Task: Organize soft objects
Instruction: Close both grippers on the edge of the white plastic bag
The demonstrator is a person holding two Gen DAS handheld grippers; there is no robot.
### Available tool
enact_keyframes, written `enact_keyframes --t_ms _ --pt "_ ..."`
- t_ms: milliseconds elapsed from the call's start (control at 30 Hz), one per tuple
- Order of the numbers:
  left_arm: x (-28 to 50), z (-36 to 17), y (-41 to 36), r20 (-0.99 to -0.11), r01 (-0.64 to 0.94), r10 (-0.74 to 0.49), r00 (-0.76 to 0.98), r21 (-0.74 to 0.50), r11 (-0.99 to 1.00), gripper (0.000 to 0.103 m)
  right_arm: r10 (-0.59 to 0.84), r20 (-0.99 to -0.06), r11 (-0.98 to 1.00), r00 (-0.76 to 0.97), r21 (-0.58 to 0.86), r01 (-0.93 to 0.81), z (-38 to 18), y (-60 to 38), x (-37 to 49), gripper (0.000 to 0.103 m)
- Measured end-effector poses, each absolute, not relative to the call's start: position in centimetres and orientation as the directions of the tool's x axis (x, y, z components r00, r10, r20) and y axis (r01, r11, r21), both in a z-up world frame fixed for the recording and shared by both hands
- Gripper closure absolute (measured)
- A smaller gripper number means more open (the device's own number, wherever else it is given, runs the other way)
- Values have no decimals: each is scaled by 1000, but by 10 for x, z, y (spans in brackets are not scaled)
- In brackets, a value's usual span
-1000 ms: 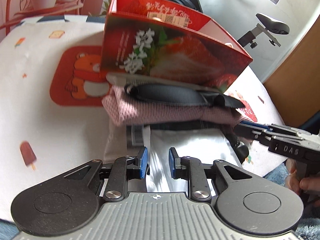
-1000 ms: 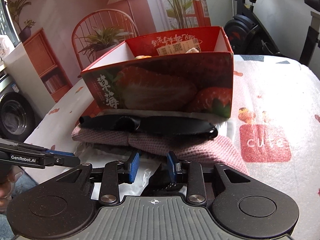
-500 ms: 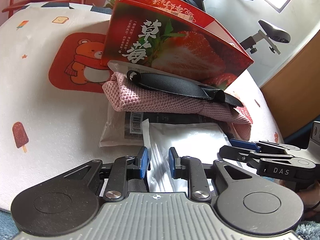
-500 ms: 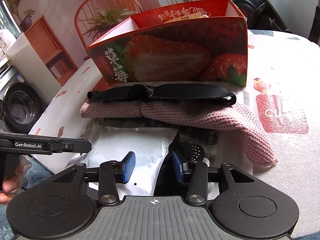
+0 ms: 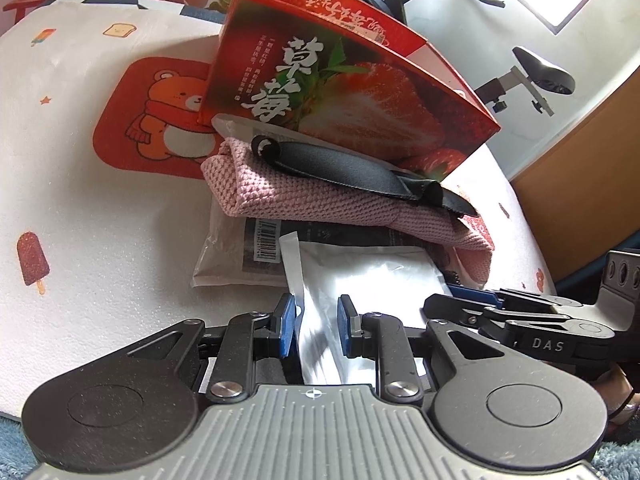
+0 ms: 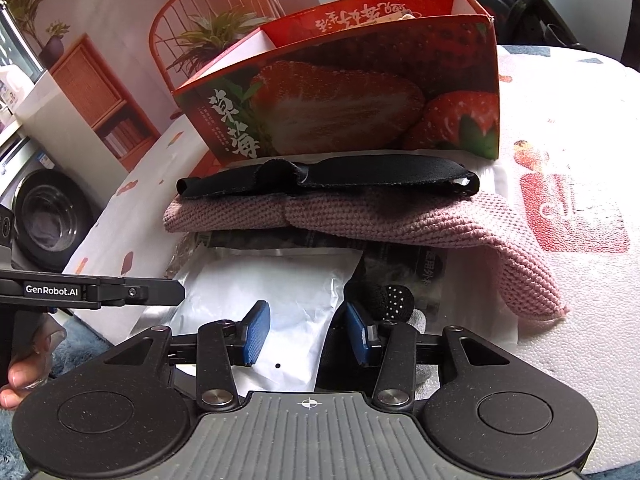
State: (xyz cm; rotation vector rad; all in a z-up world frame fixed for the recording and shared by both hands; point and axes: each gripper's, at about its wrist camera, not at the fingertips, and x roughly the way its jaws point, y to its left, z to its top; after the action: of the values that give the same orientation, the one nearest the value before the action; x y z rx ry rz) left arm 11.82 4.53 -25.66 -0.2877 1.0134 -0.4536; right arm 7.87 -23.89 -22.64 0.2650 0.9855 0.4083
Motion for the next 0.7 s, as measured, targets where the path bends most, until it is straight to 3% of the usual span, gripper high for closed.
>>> enact_keyframes --t_ms 100,367,700 --pt "118 -256 40 -755 254 -486 440 -414 874 73 454 -748 891 484 400 -216 -227 -238 79 62" --pt "119 -259 40 -757 254 -486 437 -415 874 69 468 -742 883 480 421 -210 -229 -239 80 61" --pt "129 -270 51 -735 178 -520 435 -496 850 67 495 -735 868 463 444 -224 -231 -238 80 60"
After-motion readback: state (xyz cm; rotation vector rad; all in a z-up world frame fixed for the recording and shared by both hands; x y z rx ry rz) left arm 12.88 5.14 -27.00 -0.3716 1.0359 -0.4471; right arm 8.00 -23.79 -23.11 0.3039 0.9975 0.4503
